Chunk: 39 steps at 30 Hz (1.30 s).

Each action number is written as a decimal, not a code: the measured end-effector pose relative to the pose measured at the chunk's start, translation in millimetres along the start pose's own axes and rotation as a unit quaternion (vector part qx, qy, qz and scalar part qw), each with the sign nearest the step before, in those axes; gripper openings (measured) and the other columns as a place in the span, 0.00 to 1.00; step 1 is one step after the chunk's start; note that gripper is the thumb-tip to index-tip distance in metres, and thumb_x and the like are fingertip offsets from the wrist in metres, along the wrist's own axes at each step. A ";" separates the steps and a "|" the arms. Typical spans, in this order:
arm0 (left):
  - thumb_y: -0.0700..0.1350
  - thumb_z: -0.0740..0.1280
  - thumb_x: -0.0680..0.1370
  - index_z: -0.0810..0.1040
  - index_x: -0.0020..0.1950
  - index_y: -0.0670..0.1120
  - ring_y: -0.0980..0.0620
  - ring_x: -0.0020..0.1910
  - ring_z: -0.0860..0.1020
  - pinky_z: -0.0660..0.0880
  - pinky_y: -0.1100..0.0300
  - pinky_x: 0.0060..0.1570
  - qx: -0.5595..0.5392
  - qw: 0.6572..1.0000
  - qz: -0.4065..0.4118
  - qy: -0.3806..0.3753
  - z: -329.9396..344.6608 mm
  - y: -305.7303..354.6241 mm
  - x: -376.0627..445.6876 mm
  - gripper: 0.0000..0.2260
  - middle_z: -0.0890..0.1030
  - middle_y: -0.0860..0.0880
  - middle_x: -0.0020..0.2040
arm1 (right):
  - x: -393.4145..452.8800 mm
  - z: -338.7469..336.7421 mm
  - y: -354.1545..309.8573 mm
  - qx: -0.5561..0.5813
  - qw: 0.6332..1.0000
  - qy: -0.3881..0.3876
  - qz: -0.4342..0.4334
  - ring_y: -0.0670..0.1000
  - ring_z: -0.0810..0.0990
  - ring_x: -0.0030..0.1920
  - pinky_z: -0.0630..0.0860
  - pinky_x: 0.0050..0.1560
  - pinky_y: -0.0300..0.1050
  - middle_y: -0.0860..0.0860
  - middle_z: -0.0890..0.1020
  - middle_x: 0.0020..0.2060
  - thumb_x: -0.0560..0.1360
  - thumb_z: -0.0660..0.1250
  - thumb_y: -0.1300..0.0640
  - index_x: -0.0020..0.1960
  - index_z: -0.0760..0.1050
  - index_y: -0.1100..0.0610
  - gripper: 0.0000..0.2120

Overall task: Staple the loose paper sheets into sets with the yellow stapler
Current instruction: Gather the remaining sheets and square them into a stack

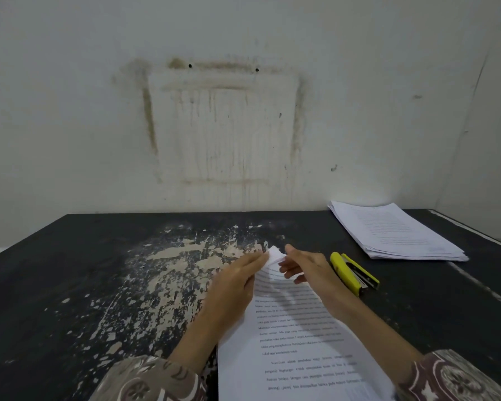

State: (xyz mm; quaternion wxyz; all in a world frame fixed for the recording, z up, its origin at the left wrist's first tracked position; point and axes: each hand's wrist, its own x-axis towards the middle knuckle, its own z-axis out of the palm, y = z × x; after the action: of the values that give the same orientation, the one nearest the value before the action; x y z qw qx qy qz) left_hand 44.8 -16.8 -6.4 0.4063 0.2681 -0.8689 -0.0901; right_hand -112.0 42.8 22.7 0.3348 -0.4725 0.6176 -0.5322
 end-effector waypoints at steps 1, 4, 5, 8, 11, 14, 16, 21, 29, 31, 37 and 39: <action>0.51 0.53 0.76 0.74 0.64 0.47 0.52 0.55 0.80 0.72 0.67 0.55 0.010 1.000 0.006 -0.007 0.1 -0.1 0.1 0.20 0.78 0.48 0.62 | -0.6 2.8 -0.2 0.018 1.000 -0.008 -0.001 0.49 0.78 0.41 0.73 0.43 0.41 0.53 0.82 0.38 0.78 0.60 0.52 0.47 0.79 0.63 0.16; 0.47 0.56 0.76 0.75 0.63 0.46 0.50 0.52 0.81 0.74 0.67 0.51 0.036 0.999 0.021 -0.010 1.3 -2.2 1.1 0.18 0.80 0.47 0.60 | -0.5 4.3 0.5 0.051 0.999 -0.017 0.000 0.49 0.78 0.39 0.73 0.42 0.41 0.54 0.81 0.36 0.78 0.61 0.62 0.46 0.78 0.64 0.09; 0.46 0.57 0.77 0.74 0.64 0.46 0.50 0.51 0.81 0.74 0.68 0.50 0.038 0.999 0.020 -0.011 1.7 -1.5 1.3 0.17 0.79 0.47 0.60 | -0.6 3.6 -0.3 0.060 0.998 -0.018 0.000 0.50 0.78 0.38 0.73 0.41 0.40 0.54 0.80 0.35 0.77 0.61 0.64 0.44 0.78 0.63 0.08; 0.44 0.59 0.79 0.66 0.70 0.45 0.53 0.55 0.77 0.73 0.68 0.52 0.027 0.998 -0.041 -0.032 1.1 2.6 2.2 0.19 0.74 0.50 0.64 | 0.6 -0.8 -0.2 0.062 0.998 -0.014 -0.005 0.49 0.78 0.37 0.73 0.38 0.39 0.53 0.79 0.34 0.76 0.61 0.67 0.39 0.77 0.59 0.10; 0.44 0.60 0.79 0.68 0.68 0.45 0.54 0.55 0.75 0.74 0.62 0.55 0.035 0.994 -0.082 -0.060 1.0 0.3 1.0 0.17 0.75 0.51 0.61 | 0.0 -5.5 0.4 0.068 0.997 -0.031 -0.022 0.50 0.78 0.38 0.72 0.39 0.40 0.53 0.79 0.34 0.75 0.62 0.68 0.37 0.76 0.59 0.10; 0.45 0.60 0.79 0.74 0.61 0.45 0.55 0.47 0.76 0.76 0.60 0.48 0.019 0.994 -0.086 -0.072 2.6 -1.2 -1.8 0.12 0.78 0.52 0.52 | -0.6 -11.0 1.8 0.057 0.996 -0.064 -0.039 0.48 0.78 0.38 0.73 0.40 0.39 0.54 0.80 0.36 0.75 0.63 0.67 0.39 0.77 0.61 0.08; 0.46 0.60 0.79 0.74 0.59 0.47 0.56 0.45 0.76 0.76 0.62 0.46 0.018 0.994 -0.082 -0.071 3.4 -0.8 -3.4 0.10 0.78 0.54 0.49 | -0.6 -14.4 2.7 0.052 0.995 -0.076 -0.046 0.45 0.77 0.37 0.74 0.40 0.38 0.52 0.80 0.36 0.75 0.63 0.67 0.39 0.78 0.61 0.08; 0.45 0.62 0.78 0.74 0.59 0.45 0.57 0.44 0.76 0.71 0.69 0.39 0.020 0.994 -0.074 -0.079 3.7 0.6 -1.1 0.10 0.79 0.52 0.49 | -0.4 -22.1 5.3 0.042 0.993 -0.089 -0.059 0.49 0.76 0.40 0.74 0.41 0.39 0.58 0.80 0.42 0.74 0.65 0.66 0.44 0.78 0.68 0.06; 0.40 0.60 0.79 0.74 0.59 0.41 0.55 0.46 0.79 0.77 0.68 0.42 -0.026 0.993 -0.075 -0.086 -1.0 3.4 -0.1 0.10 0.81 0.48 0.51 | -4.0 -15.5 -1.7 0.094 0.991 -0.067 -0.070 0.48 0.77 0.40 0.75 0.41 0.40 0.53 0.81 0.37 0.75 0.64 0.65 0.42 0.81 0.62 0.07; 0.41 0.59 0.80 0.75 0.55 0.40 0.56 0.41 0.79 0.78 0.67 0.40 -0.056 0.992 -0.081 -0.084 -4.5 5.9 1.2 0.09 0.80 0.51 0.46 | -5.2 -14.0 -5.1 0.111 0.989 -0.065 -0.079 0.47 0.78 0.41 0.75 0.41 0.39 0.52 0.81 0.38 0.76 0.63 0.63 0.43 0.81 0.62 0.08; 0.36 0.58 0.79 0.74 0.40 0.45 0.62 0.24 0.75 0.71 0.71 0.24 -0.158 0.973 -0.163 -0.050 -16.9 7.9 9.5 0.10 0.75 0.52 0.32 | -0.6 -26.0 -10.7 0.052 0.990 0.076 -0.104 0.47 0.76 0.48 0.74 0.44 0.35 0.52 0.78 0.49 0.76 0.64 0.59 0.49 0.79 0.55 0.06; 0.37 0.59 0.79 0.73 0.39 0.47 0.58 0.26 0.75 0.72 0.68 0.24 -0.215 0.955 -0.202 -0.028 -24.5 10.6 10.9 0.10 0.77 0.48 0.33 | 5.3 -37.2 -4.7 -0.048 0.984 0.138 -0.100 0.50 0.72 0.56 0.72 0.55 0.42 0.49 0.72 0.55 0.75 0.65 0.56 0.53 0.75 0.47 0.08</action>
State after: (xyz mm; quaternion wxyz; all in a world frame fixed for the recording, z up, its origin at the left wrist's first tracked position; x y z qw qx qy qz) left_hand 53.3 -12.2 20.8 0.4028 0.3414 -0.7682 -0.3621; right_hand -146.8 50.5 35.5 0.1683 -0.4696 0.6322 -0.5928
